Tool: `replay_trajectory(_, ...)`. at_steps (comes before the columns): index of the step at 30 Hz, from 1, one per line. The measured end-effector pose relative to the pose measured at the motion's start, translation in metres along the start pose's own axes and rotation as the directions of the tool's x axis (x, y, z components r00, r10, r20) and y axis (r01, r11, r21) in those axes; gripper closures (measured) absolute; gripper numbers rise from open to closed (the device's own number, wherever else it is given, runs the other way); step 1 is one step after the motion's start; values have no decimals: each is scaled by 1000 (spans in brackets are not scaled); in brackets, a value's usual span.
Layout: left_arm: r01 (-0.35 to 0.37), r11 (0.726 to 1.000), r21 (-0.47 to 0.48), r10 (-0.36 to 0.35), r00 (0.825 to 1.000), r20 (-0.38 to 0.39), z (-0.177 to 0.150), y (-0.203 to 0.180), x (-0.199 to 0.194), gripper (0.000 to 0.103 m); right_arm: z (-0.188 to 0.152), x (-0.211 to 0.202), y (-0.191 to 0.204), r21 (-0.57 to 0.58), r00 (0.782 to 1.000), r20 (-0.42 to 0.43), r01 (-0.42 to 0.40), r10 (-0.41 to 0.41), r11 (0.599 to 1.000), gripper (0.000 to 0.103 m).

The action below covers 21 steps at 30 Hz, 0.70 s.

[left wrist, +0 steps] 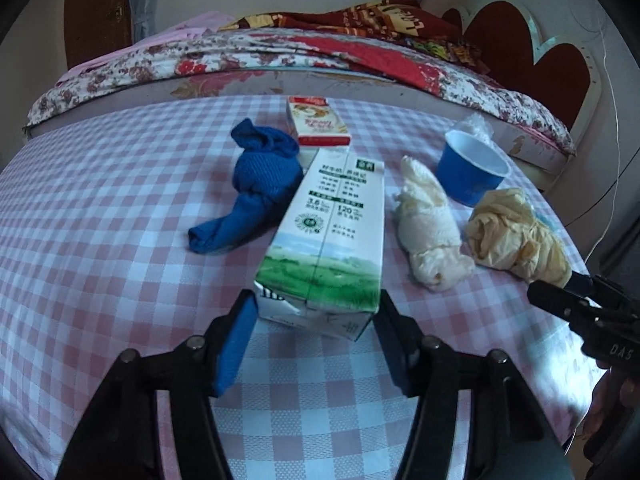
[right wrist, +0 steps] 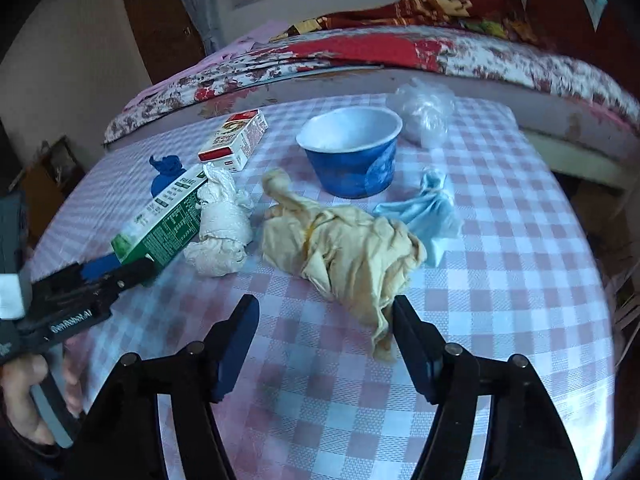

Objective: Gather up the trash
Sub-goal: 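Grasp the milk carton with the left gripper while the right gripper grasps the crumpled tan paper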

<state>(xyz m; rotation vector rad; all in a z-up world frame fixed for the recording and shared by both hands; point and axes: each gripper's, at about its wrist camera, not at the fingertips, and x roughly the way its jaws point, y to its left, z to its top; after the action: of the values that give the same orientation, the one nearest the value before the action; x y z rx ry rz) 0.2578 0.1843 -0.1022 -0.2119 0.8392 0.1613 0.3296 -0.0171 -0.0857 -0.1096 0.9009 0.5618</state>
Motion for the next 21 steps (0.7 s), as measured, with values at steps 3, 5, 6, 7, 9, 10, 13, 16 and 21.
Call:
replay_trajectory(3,-12,999,32,12,1000,-2,6,-5,5,36,9,7,-10,48,1000,-11,29,-29,998,34)
replay_trajectory(5,-21,998,51,22,1000,-10,11,-7,11,36,18,14,-14,63,999,-21,33,-31,997,34)
replay_trajectory(6,-20,998,55,21,1000,-15,13,-6,13,36,21,17,-13,61,999,-24,35,-33,998,34)
replay_trajectory(7,-17,998,58,18,1000,-18,15,-6,17,36,24,20,-12,56,999,-28,36,-34,998,34)
replay_trajectory(9,-20,998,59,22,999,-27,17,-3,24,36,26,26,-6,39,998,-42,40,-39,998,34)
replay_trajectory(10,-15,998,56,17,999,-31,17,-2,25,41,26,28,-4,33,998,-48,45,-43,998,38)
replay_trajectory(13,-7,998,64,8,1000,-18,14,-1,25,45,21,30,1,35,998,-52,25,-24,999,73)
replay_trajectory(16,6,997,72,-5,1000,-8,8,-3,20,46,12,25,4,36,999,-38,5,-4,999,84)
replay_trajectory(21,14,998,64,-16,999,28,-5,-4,1,47,-4,8,6,45,1000,-4,-3,3,999,87)
